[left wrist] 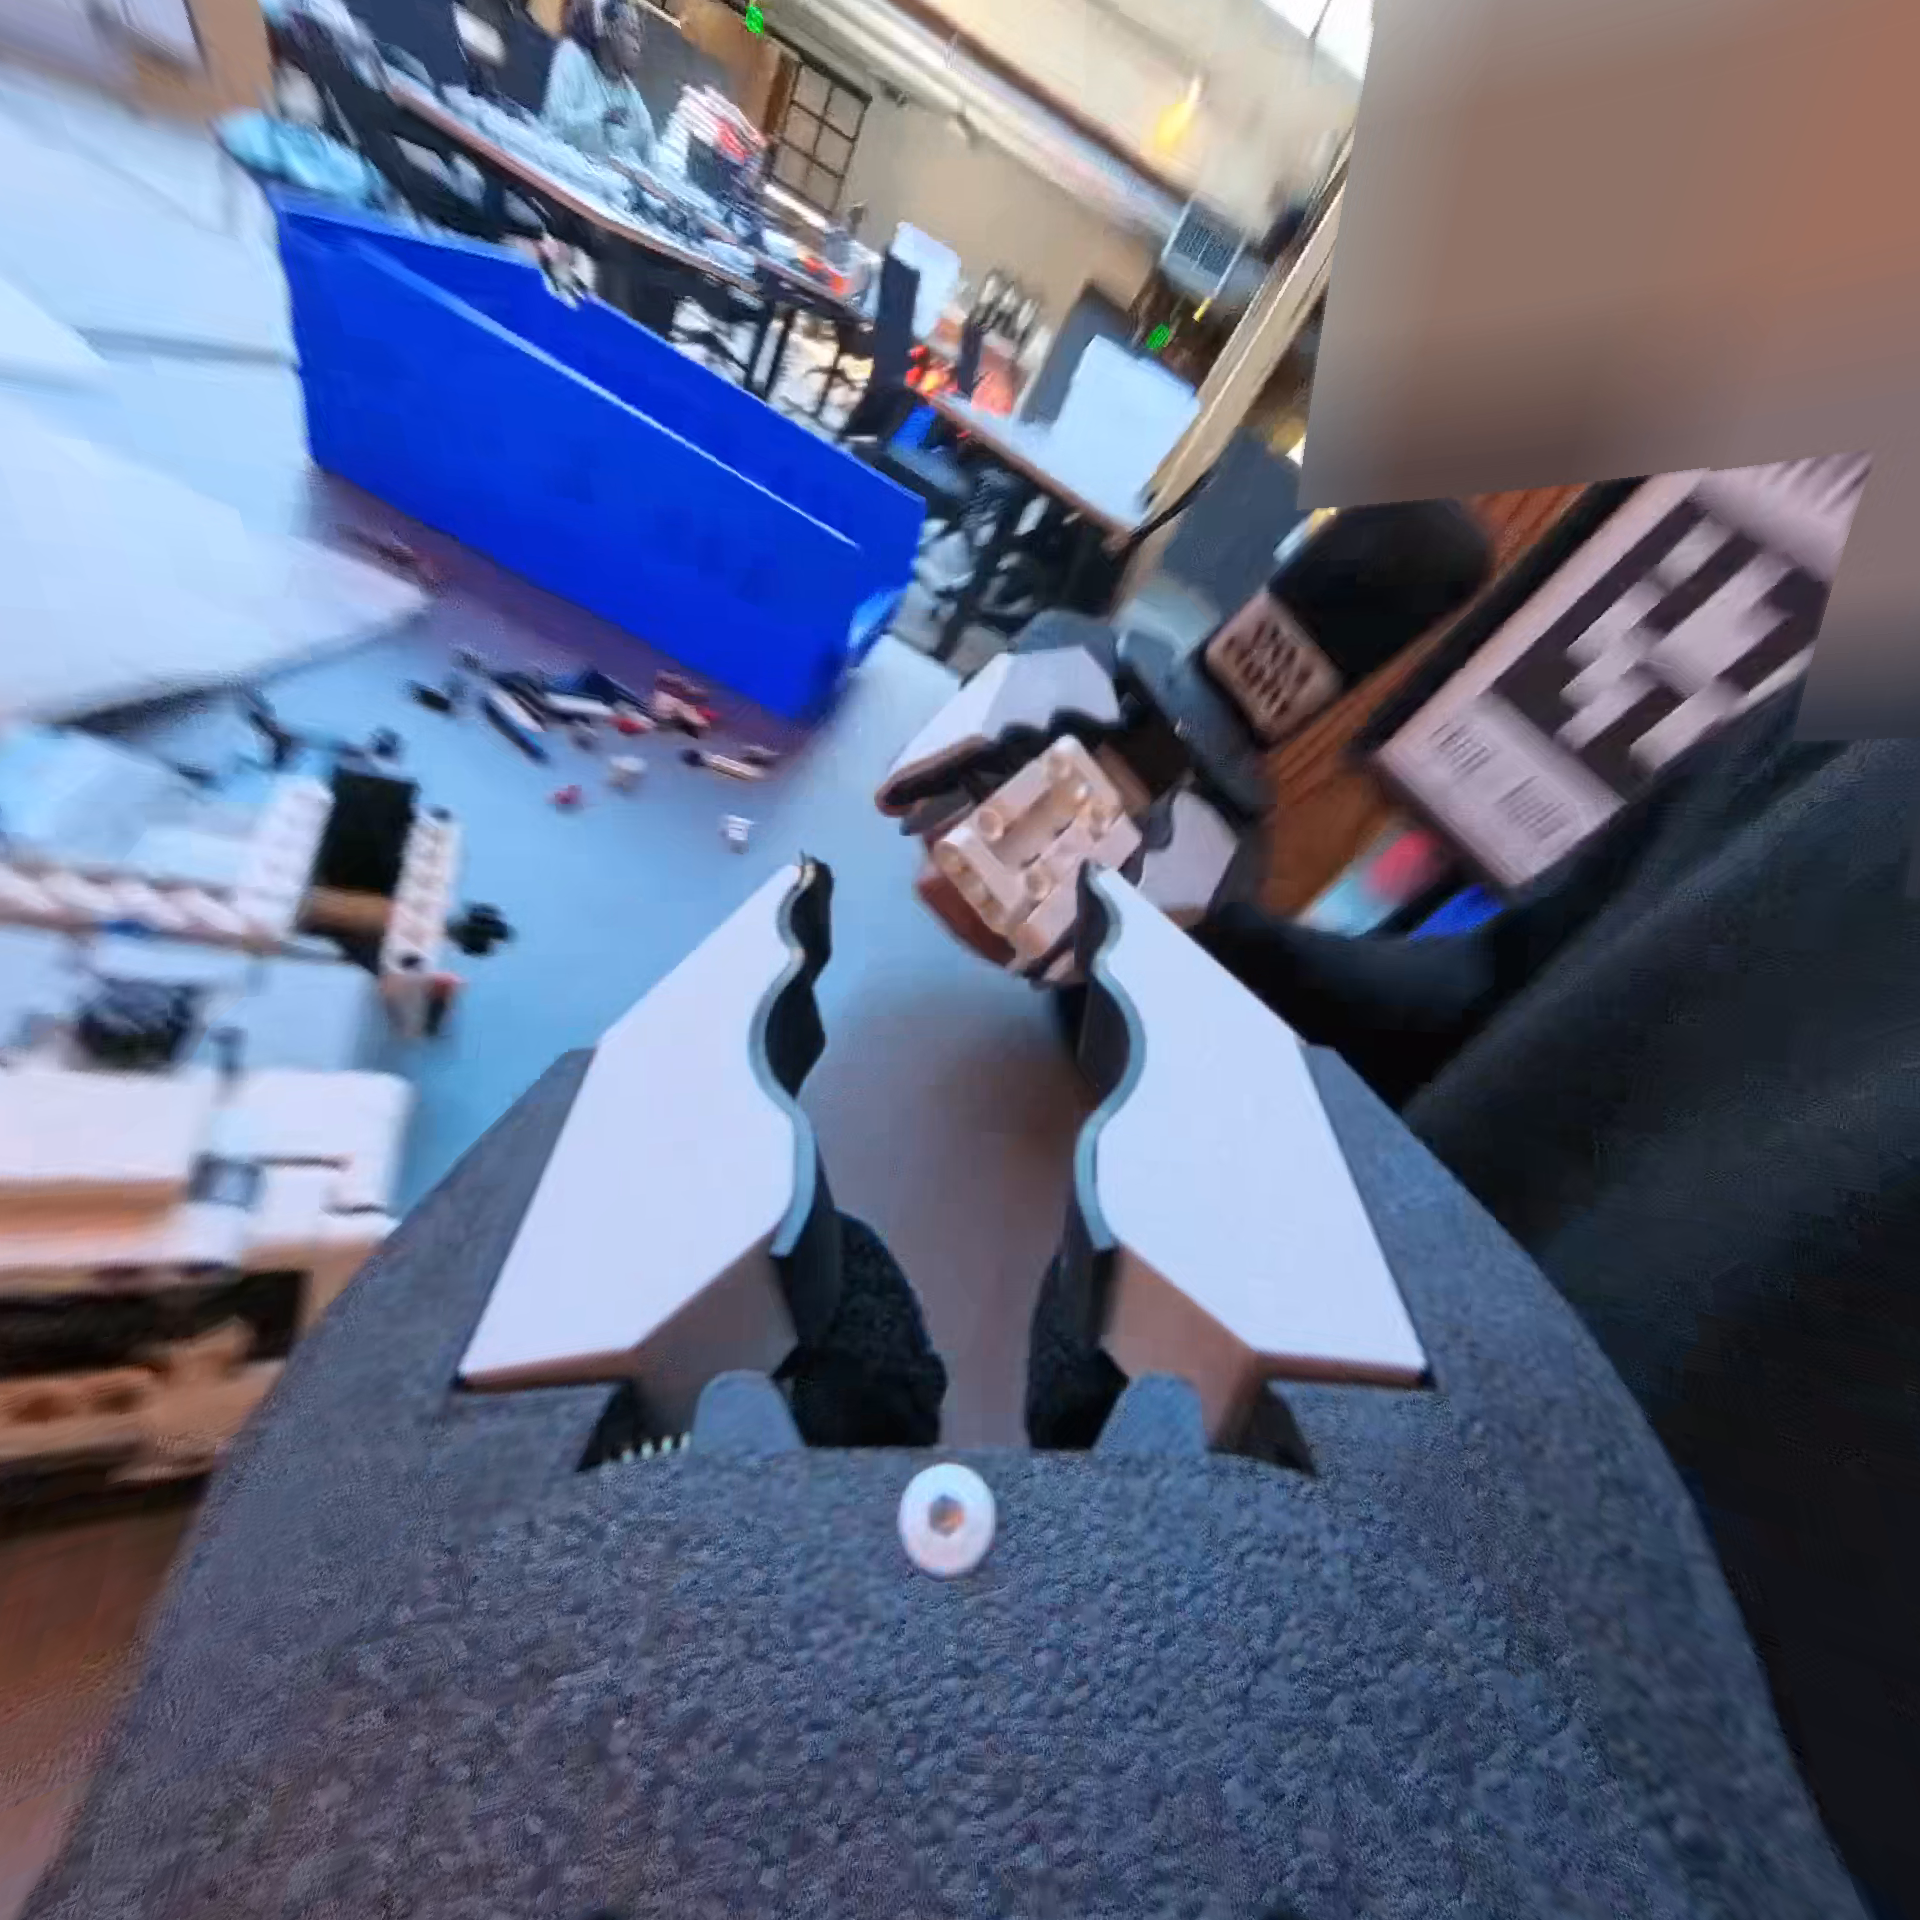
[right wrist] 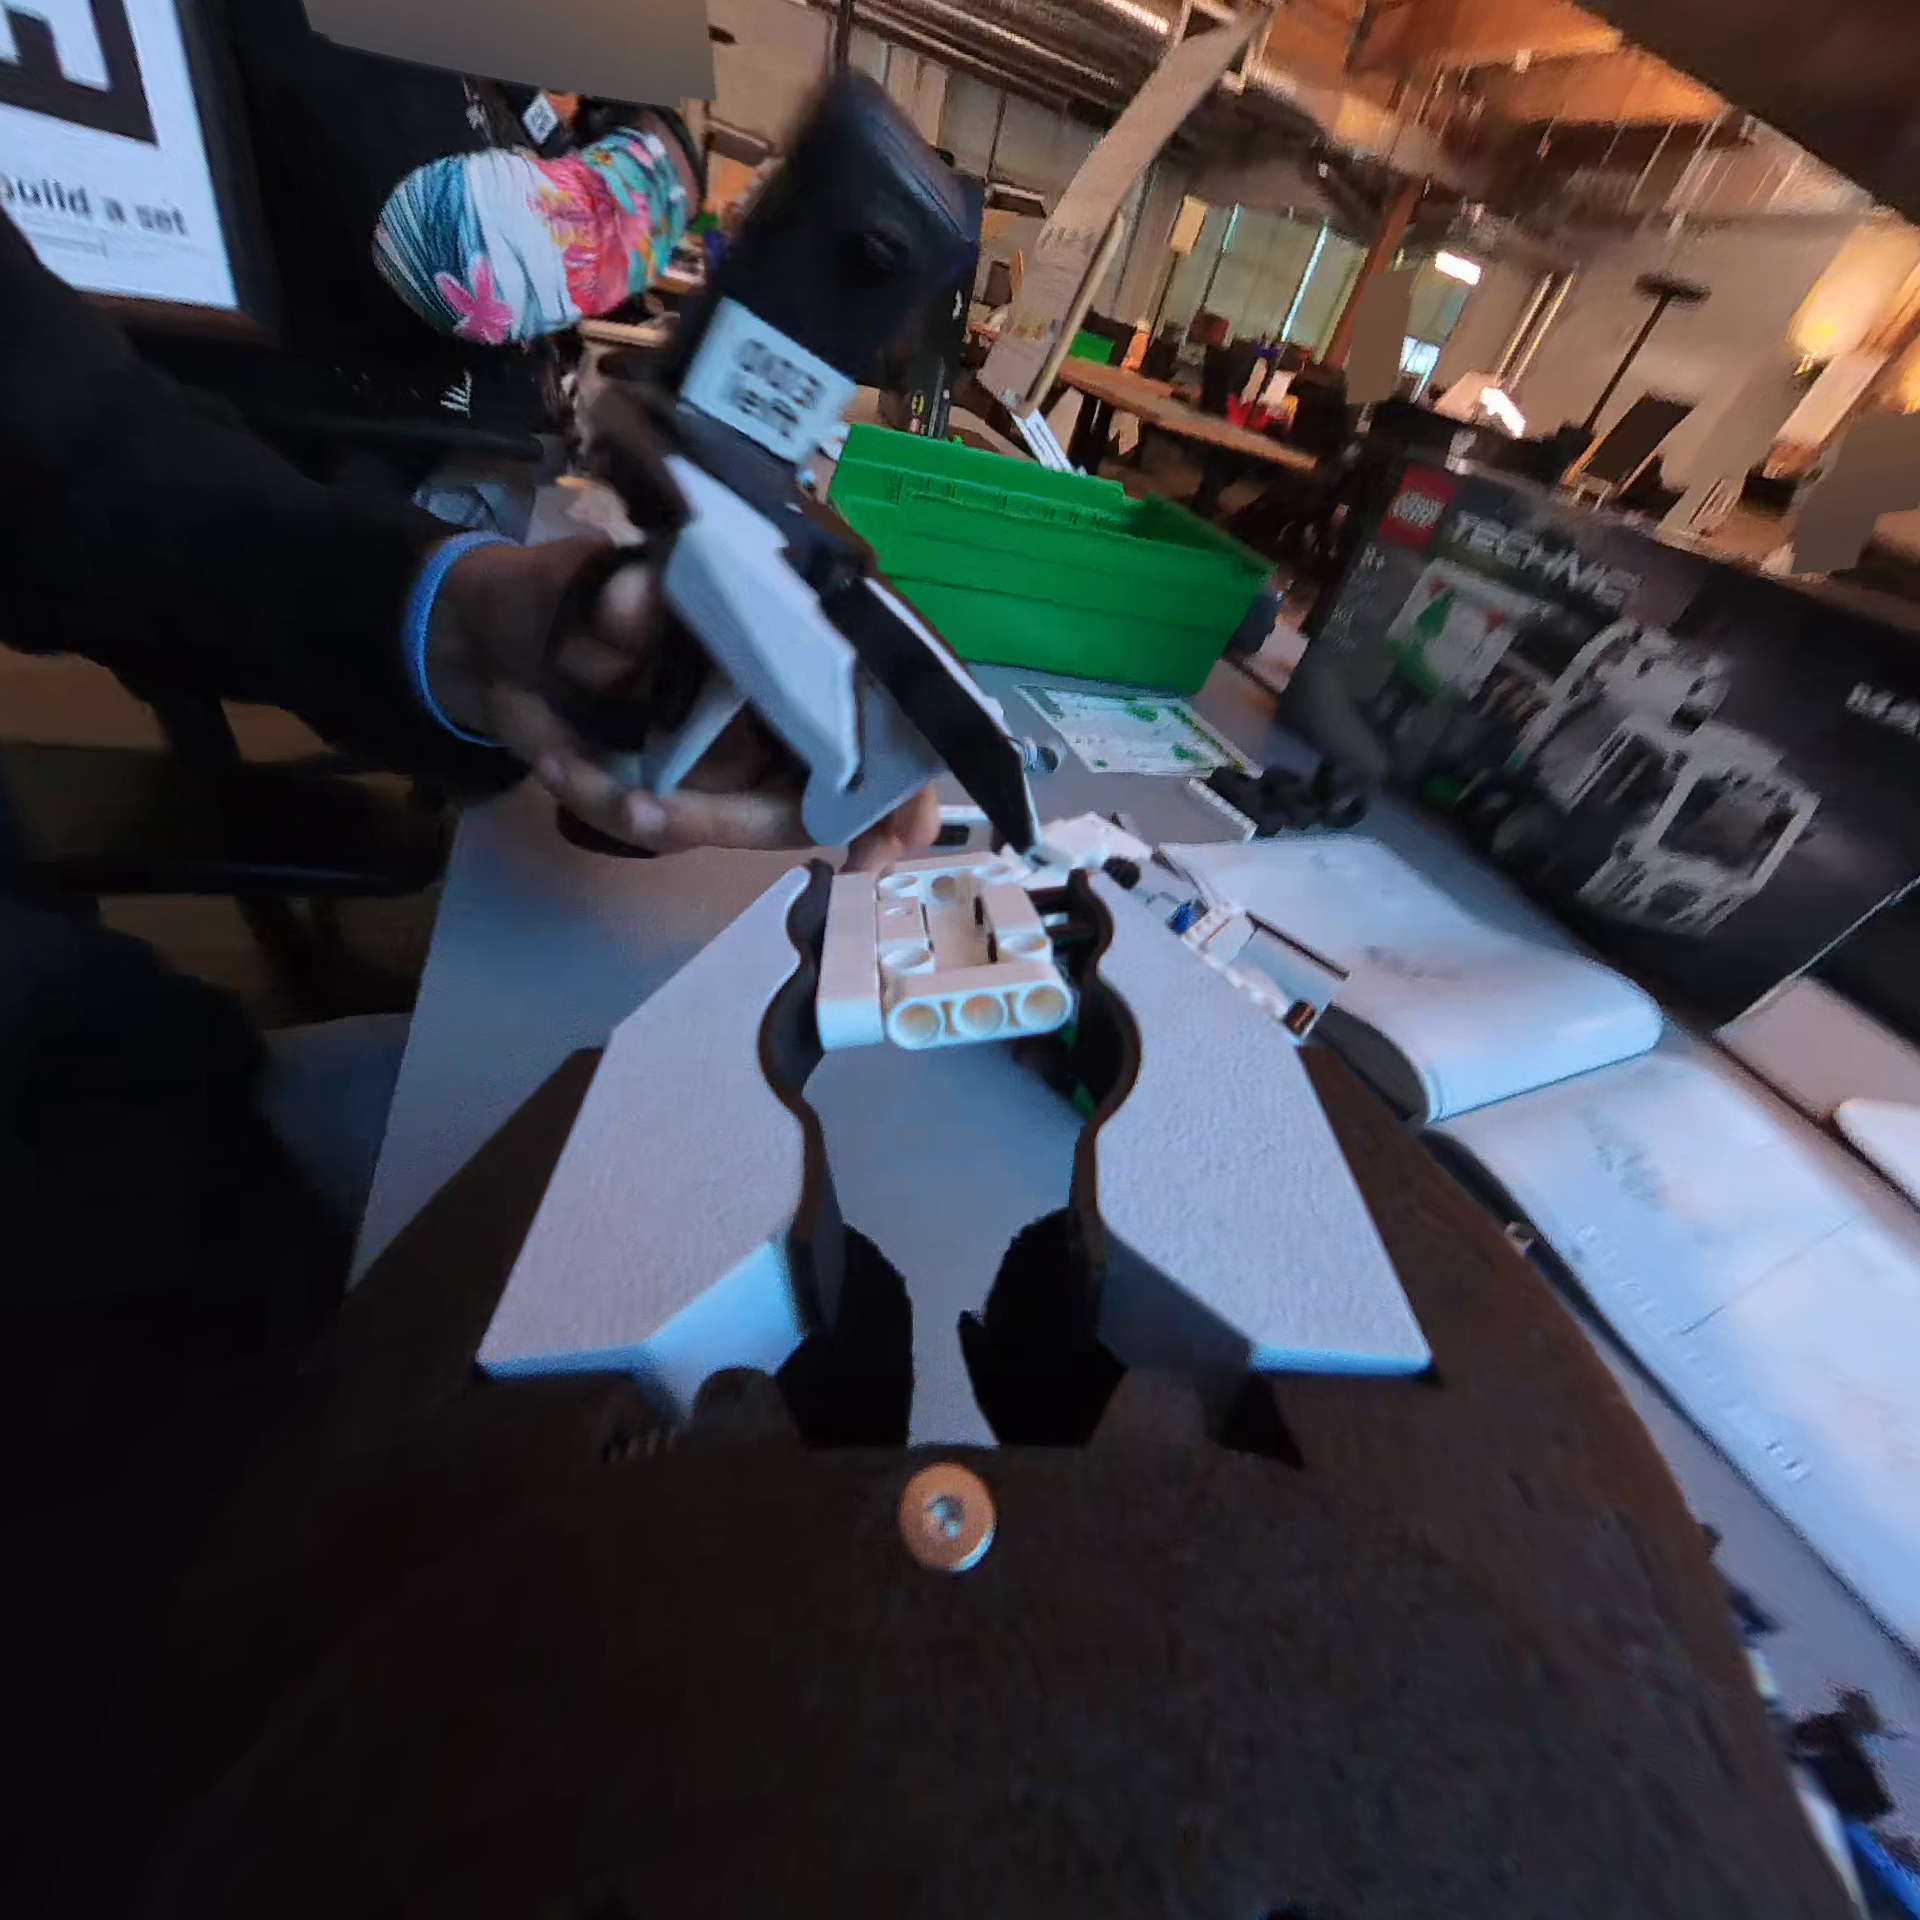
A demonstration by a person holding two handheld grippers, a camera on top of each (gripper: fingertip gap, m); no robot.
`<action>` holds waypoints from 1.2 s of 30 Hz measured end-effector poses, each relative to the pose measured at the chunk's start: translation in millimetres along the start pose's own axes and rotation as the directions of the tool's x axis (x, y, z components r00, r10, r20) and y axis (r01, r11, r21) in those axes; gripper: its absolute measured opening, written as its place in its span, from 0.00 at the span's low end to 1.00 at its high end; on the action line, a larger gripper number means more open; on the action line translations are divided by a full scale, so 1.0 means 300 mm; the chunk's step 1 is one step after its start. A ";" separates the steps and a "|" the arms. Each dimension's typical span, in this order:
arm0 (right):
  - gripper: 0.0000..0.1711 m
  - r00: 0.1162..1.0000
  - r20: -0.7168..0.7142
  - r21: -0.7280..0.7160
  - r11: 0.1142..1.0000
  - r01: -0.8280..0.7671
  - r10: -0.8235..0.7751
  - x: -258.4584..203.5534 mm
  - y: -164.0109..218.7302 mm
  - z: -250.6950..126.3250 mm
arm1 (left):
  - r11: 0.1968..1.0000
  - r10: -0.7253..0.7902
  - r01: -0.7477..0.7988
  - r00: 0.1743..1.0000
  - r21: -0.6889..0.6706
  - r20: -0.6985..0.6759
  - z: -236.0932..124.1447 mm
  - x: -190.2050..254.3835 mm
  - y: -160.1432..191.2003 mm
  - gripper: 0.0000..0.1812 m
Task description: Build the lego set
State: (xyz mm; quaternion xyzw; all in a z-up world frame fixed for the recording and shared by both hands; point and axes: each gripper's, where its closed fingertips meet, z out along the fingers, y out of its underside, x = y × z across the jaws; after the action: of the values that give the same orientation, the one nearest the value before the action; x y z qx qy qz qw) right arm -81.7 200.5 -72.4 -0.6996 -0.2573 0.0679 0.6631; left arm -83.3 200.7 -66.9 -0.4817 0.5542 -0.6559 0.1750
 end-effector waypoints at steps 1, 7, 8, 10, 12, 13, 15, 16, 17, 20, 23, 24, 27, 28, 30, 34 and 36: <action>0.26 0.999 0.000 0.014 0.999 0.046 -0.046 -0.014 -0.013 -0.002 | 0.994 -0.112 0.113 0.993 0.013 -0.045 -0.006 0.009 -0.005 0.26; 0.26 0.967 0.050 0.079 0.966 0.246 -0.250 -0.141 -0.077 0.023 | 0.876 -0.481 0.465 0.829 -0.125 -0.287 0.022 0.146 0.064 0.26; 0.26 0.958 0.056 0.091 0.957 0.277 -0.282 -0.161 -0.086 0.030 | 0.860 -0.508 0.494 0.800 -0.129 -0.320 0.024 0.169 0.063 0.23; 0.26 0.942 0.055 0.115 0.939 0.323 -0.330 -0.191 -0.100 0.039 | 0.850 -0.519 0.513 0.778 -0.120 -0.354 0.023 0.196 0.065 0.18; 0.26 0.940 0.044 0.117 0.936 0.331 -0.338 -0.199 -0.104 0.043 | 0.855 -0.502 0.510 0.772 -0.092 -0.391 0.009 0.228 0.055 0.07; 0.26 0.942 0.045 0.115 0.939 0.325 -0.332 -0.205 -0.103 0.044 | 0.863 -0.487 0.498 0.781 -0.079 -0.391 0.003 0.241 0.053 0.03; 0.27 0.949 0.046 0.136 0.943 0.305 -0.313 -0.222 -0.112 0.040 | 0.890 -0.440 0.451 0.819 -0.063 -0.368 -0.003 0.258 0.059 0.03; 0.27 0.955 0.044 0.134 0.949 0.286 -0.294 -0.228 -0.113 0.040 | 0.902 -0.420 0.427 0.836 -0.062 -0.353 -0.006 0.262 0.065 0.03; 0.27 0.962 0.042 0.107 0.958 0.266 -0.272 -0.233 -0.106 0.042 | 0.915 -0.394 0.398 0.855 -0.063 -0.336 -0.011 0.261 0.071 0.03; 0.29 0.976 0.004 0.034 0.976 0.216 -0.217 -0.225 -0.084 0.016 | 0.966 -0.258 0.256 0.934 -0.040 -0.248 -0.068 0.218 0.062 0.03; 0.30 0.998 -0.036 -0.130 0.990 0.047 -0.052 -0.151 0.009 -0.033 | 0.989 0.122 -0.114 0.989 -0.098 0.080 -0.168 0.042 0.081 0.03; 0.29 0.999 -0.019 -0.221 0.974 -0.047 0.044 -0.146 0.065 -0.044 | 0.960 0.262 -0.240 0.952 -0.144 0.160 -0.198 -0.002 0.093 0.03; 0.34 0.949 0.006 -0.458 0.845 -0.276 0.314 -0.198 0.201 -0.041 | 0.842 0.536 -0.465 0.782 -0.275 0.318 -0.255 -0.098 0.127 0.03; 0.31 0.927 0.005 -0.493 0.808 -0.324 0.375 -0.227 0.216 -0.023 | 0.819 0.572 -0.494 0.740 -0.290 0.354 -0.267 -0.116 0.130 0.03; 0.27 0.899 -0.013 -0.529 0.760 -0.378 0.438 -0.263 0.233 0.027 | 0.818 0.576 -0.502 0.699 -0.282 0.425 -0.292 -0.141 0.123 0.03; 0.16 0.905 -0.098 -0.510 0.760 -0.404 0.415 -0.272 0.257 0.123 | 0.846 0.528 -0.485 0.700 -0.222 0.481 -0.328 -0.145 0.122 0.03; 0.16 0.903 -0.132 -0.535 0.737 -0.412 0.409 -0.271 0.287 0.147 | 0.835 0.546 -0.496 0.687 -0.240 0.480 -0.334 -0.138 0.130 0.03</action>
State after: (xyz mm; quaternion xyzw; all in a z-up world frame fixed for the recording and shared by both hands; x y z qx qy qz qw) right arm -147.2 204.2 -180.3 -0.8997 -0.1034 0.1336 0.4024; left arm -158.2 275.5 -112.2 -0.4734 0.6267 -0.3937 0.4776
